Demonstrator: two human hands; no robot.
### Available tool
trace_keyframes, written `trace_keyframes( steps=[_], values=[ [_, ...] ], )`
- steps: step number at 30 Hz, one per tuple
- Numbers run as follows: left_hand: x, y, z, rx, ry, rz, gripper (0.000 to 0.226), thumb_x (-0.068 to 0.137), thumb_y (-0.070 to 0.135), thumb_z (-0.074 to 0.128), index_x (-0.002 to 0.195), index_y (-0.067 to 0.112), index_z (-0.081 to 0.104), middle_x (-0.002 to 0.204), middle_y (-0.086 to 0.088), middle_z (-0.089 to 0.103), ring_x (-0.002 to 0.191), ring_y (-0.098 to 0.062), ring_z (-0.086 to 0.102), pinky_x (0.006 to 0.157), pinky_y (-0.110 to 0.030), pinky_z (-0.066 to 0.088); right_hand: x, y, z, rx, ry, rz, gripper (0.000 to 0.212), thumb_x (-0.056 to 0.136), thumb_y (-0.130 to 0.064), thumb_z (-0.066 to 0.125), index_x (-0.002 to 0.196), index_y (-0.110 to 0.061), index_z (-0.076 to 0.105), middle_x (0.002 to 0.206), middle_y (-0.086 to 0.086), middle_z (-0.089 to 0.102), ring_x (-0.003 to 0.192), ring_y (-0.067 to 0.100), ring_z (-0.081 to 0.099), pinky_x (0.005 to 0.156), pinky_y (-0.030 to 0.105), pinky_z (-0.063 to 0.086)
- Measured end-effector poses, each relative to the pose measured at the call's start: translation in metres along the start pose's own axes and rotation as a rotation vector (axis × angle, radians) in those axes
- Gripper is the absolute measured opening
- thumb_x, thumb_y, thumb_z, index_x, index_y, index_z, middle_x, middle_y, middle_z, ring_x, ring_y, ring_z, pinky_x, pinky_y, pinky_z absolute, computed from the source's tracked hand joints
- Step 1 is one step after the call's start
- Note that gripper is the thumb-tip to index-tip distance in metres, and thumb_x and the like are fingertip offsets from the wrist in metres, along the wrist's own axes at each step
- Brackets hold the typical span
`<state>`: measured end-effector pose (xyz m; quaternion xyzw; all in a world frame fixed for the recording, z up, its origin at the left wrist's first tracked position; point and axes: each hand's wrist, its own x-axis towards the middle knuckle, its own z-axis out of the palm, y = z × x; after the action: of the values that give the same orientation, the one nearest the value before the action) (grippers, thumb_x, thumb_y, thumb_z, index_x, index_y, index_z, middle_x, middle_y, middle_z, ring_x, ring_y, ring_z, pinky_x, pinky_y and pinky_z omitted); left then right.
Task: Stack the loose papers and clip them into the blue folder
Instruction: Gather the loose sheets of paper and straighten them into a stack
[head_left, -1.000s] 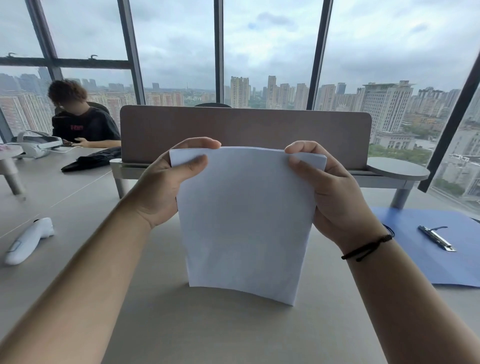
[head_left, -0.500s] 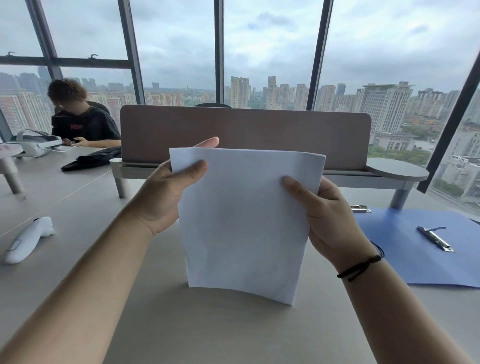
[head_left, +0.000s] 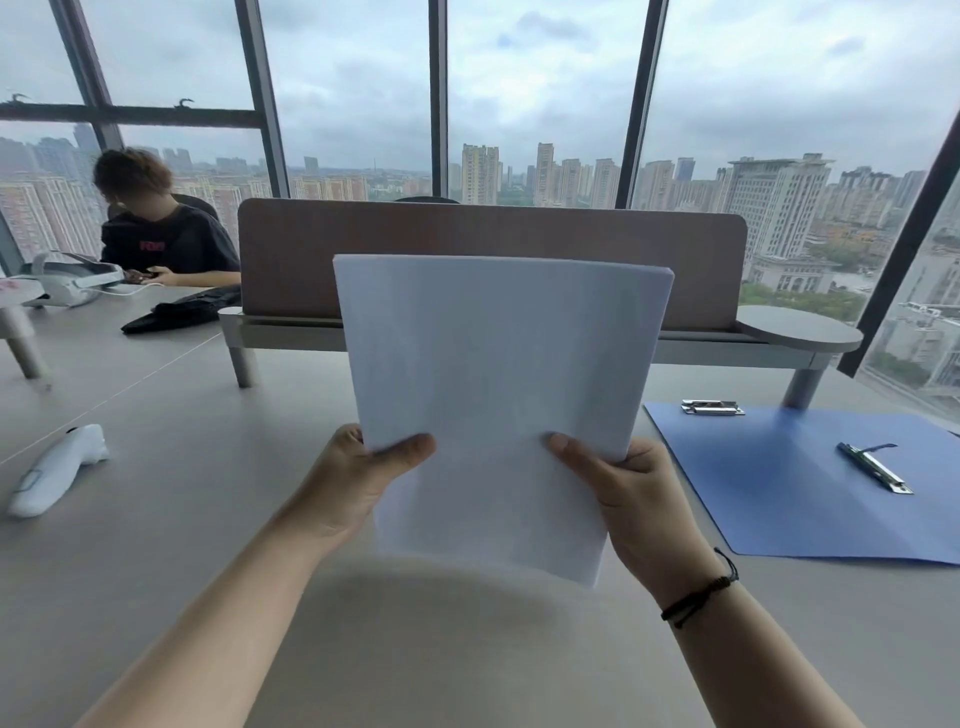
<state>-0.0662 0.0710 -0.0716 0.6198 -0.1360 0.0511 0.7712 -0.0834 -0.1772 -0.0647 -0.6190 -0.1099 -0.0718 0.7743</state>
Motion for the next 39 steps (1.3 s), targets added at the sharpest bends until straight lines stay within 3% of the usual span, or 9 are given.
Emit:
trace_keyframes(
  steps=[8, 13, 17, 20, 24, 26, 31, 36, 39],
  values=[
    [-0.005, -0.024, -0.002, -0.011, -0.001, -0.11, 0.069, 0.04, 0.051, 0.097, 0.099, 0.018, 0.082, 0.111, -0.011, 0.077, 0.103, -0.029, 0.073, 0.089, -0.04, 0.059, -0.004, 0.027, -0.014, -0.054, 0.033, 0.059, 0.028, 0.074, -0.018, 0.079, 0.084, 0.008, 0.077, 0.095, 0.024, 0.078, 0.083, 0.028, 0.075, 0.078, 0.042, 0.06],
    [-0.004, -0.027, -0.004, 0.004, -0.033, -0.111, 0.069, 0.041, 0.049, 0.098, 0.1, 0.018, 0.082, 0.112, -0.012, 0.076, 0.103, -0.028, 0.074, 0.084, -0.036, 0.059, -0.004, 0.036, -0.019, -0.069, 0.007, 0.061, 0.023, 0.076, -0.013, 0.078, 0.085, 0.008, 0.077, 0.094, 0.021, 0.079, 0.082, 0.025, 0.075, 0.073, 0.033, 0.062],
    [-0.007, -0.037, -0.01, 0.072, -0.044, -0.129, 0.071, 0.044, 0.046, 0.098, 0.104, 0.014, 0.08, 0.116, -0.014, 0.075, 0.108, -0.03, 0.072, 0.088, -0.036, 0.059, -0.006, 0.044, -0.023, -0.086, -0.003, 0.083, 0.023, 0.074, -0.016, 0.079, 0.082, 0.006, 0.078, 0.092, 0.02, 0.079, 0.081, 0.026, 0.075, 0.076, 0.039, 0.06],
    [-0.016, -0.05, -0.014, 0.146, -0.091, -0.148, 0.065, 0.049, 0.046, 0.096, 0.106, 0.021, 0.08, 0.117, -0.008, 0.075, 0.111, -0.023, 0.071, 0.092, -0.03, 0.057, -0.008, 0.051, -0.027, -0.115, -0.011, 0.118, 0.024, 0.072, -0.017, 0.08, 0.08, 0.005, 0.078, 0.091, 0.021, 0.079, 0.081, 0.027, 0.074, 0.076, 0.04, 0.06],
    [-0.022, -0.055, -0.016, 0.217, -0.126, -0.193, 0.04, 0.068, 0.022, 0.089, 0.104, 0.036, 0.079, 0.118, -0.001, 0.075, 0.114, -0.017, 0.069, 0.096, -0.025, 0.054, -0.01, 0.057, -0.029, -0.157, -0.036, 0.15, 0.027, 0.071, -0.017, 0.08, 0.085, 0.006, 0.078, 0.097, 0.026, 0.076, 0.085, 0.029, 0.073, 0.083, 0.048, 0.058],
    [-0.021, -0.056, -0.017, 0.233, -0.13, -0.199, 0.039, 0.073, 0.013, 0.085, 0.104, 0.037, 0.079, 0.118, 0.0, 0.075, 0.114, -0.016, 0.069, 0.095, -0.024, 0.053, -0.011, 0.059, -0.031, -0.174, -0.041, 0.162, 0.026, 0.075, -0.015, 0.08, 0.088, 0.007, 0.078, 0.099, 0.029, 0.075, 0.087, 0.03, 0.073, 0.086, 0.051, 0.057],
    [-0.02, -0.059, -0.017, 0.194, -0.101, -0.195, 0.06, 0.052, 0.046, 0.095, 0.108, 0.032, 0.079, 0.119, -0.004, 0.075, 0.114, -0.021, 0.069, 0.095, -0.029, 0.055, -0.01, 0.061, -0.03, -0.208, -0.022, 0.135, 0.019, 0.078, -0.013, 0.08, 0.08, 0.006, 0.077, 0.084, 0.015, 0.077, 0.078, 0.023, 0.07, 0.068, 0.034, 0.056],
    [-0.017, -0.055, -0.021, 0.162, -0.11, -0.196, 0.065, 0.048, 0.044, 0.098, 0.106, 0.022, 0.08, 0.116, -0.01, 0.075, 0.111, -0.027, 0.071, 0.091, -0.033, 0.057, -0.008, 0.054, -0.029, -0.172, -0.049, 0.159, 0.028, 0.073, -0.019, 0.082, 0.084, 0.006, 0.078, 0.098, 0.028, 0.076, 0.089, 0.034, 0.075, 0.084, 0.053, 0.058],
    [-0.019, -0.055, -0.024, 0.128, -0.152, -0.259, 0.067, 0.051, 0.038, 0.098, 0.11, 0.014, 0.078, 0.119, -0.016, 0.074, 0.112, -0.033, 0.07, 0.091, -0.04, 0.057, -0.008, 0.052, -0.029, -0.151, -0.074, 0.187, 0.03, 0.071, -0.015, 0.087, 0.088, 0.007, 0.078, 0.1, 0.028, 0.076, 0.096, 0.041, 0.074, 0.086, 0.054, 0.058]
  ],
)
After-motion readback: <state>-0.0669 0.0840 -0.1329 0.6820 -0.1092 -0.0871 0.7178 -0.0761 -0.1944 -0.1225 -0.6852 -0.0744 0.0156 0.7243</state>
